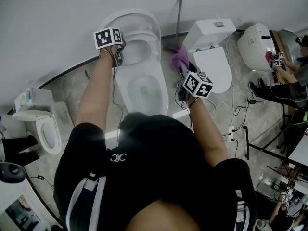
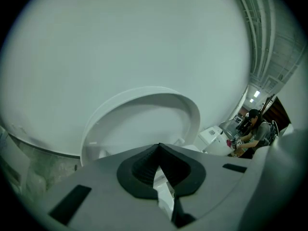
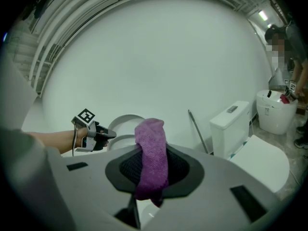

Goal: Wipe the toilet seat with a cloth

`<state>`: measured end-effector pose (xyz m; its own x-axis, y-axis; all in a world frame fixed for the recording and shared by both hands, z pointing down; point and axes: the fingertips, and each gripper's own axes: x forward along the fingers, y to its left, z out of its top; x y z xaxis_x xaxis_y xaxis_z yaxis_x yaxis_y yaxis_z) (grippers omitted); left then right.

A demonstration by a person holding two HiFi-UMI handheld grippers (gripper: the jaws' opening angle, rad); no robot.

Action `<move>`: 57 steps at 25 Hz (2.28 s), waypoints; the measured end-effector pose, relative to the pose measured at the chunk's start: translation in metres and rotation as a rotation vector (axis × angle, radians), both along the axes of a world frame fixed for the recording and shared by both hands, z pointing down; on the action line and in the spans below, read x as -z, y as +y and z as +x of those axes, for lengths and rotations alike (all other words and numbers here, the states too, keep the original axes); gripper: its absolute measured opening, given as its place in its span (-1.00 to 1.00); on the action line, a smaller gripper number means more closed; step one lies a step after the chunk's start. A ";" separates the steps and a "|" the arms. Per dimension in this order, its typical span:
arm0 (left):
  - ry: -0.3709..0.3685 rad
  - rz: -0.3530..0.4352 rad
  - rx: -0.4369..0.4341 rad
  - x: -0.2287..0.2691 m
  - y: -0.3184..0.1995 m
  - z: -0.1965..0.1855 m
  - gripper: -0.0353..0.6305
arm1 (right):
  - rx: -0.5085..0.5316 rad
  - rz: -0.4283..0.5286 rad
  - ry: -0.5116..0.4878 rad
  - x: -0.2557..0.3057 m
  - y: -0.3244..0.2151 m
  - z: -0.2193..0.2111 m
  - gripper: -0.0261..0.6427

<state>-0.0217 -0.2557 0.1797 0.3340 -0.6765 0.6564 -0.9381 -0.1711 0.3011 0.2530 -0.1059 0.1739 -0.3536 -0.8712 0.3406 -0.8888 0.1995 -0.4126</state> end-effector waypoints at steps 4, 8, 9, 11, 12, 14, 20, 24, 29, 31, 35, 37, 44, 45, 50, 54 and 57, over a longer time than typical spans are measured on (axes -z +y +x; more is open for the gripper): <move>-0.027 0.019 -0.021 0.004 0.037 0.011 -0.87 | 0.035 -0.005 -0.013 -0.006 0.006 0.001 -0.68; -0.046 0.040 -0.034 0.003 0.088 0.027 -0.87 | 0.092 -0.004 -0.026 -0.010 0.011 -0.006 -0.68; -0.059 0.041 -0.043 0.002 0.103 0.032 -0.87 | 0.109 -0.005 -0.028 -0.011 0.013 -0.008 -0.68; -0.101 0.037 -0.064 -0.003 0.131 0.041 -0.87 | 0.142 -0.010 -0.030 -0.015 0.017 -0.013 -0.68; -0.124 0.035 -0.072 -0.005 0.145 0.046 -0.87 | 0.157 -0.015 -0.031 -0.018 0.019 -0.014 -0.68; -0.150 0.027 -0.078 -0.011 0.169 0.054 -0.87 | 0.184 -0.027 -0.036 -0.025 0.023 -0.018 -0.68; -0.044 -0.083 -0.066 -0.043 0.242 0.075 -0.87 | 0.248 -0.055 -0.029 -0.049 0.035 -0.020 -0.68; -0.036 -0.169 -0.082 -0.070 0.285 0.085 -0.87 | 0.267 -0.091 -0.019 -0.069 0.042 -0.015 -0.68; 0.060 -0.345 -0.084 -0.115 0.336 0.098 -0.87 | 0.273 -0.156 -0.004 -0.104 0.051 -0.010 -0.68; 0.089 -0.432 -0.081 -0.145 0.361 0.102 -0.87 | 0.277 -0.185 0.015 -0.120 0.053 -0.011 -0.68; 0.146 -0.578 -0.053 -0.216 0.407 0.116 -0.87 | 0.294 -0.246 0.046 -0.150 0.058 -0.018 -0.68; 0.179 -0.606 -0.008 -0.254 0.417 0.114 -0.87 | 0.316 -0.274 0.060 -0.168 0.057 -0.024 -0.68; 0.254 -0.693 0.131 -0.368 0.433 0.102 -0.87 | 0.408 -0.320 0.127 -0.236 0.054 -0.041 -0.68; 0.251 -0.702 0.135 -0.381 0.434 0.100 -0.87 | 0.420 -0.325 0.141 -0.249 0.052 -0.043 -0.68; 0.251 -0.723 0.188 -0.434 0.440 0.090 -0.87 | 0.467 -0.322 0.230 -0.311 0.033 -0.049 -0.68; 0.241 -0.734 0.176 -0.467 0.450 0.080 -0.87 | 0.508 -0.323 0.357 -0.357 0.011 -0.047 -0.68; 0.227 -0.756 0.168 -0.482 0.457 0.076 -0.87 | 0.574 -0.288 0.475 -0.377 -0.011 -0.045 -0.68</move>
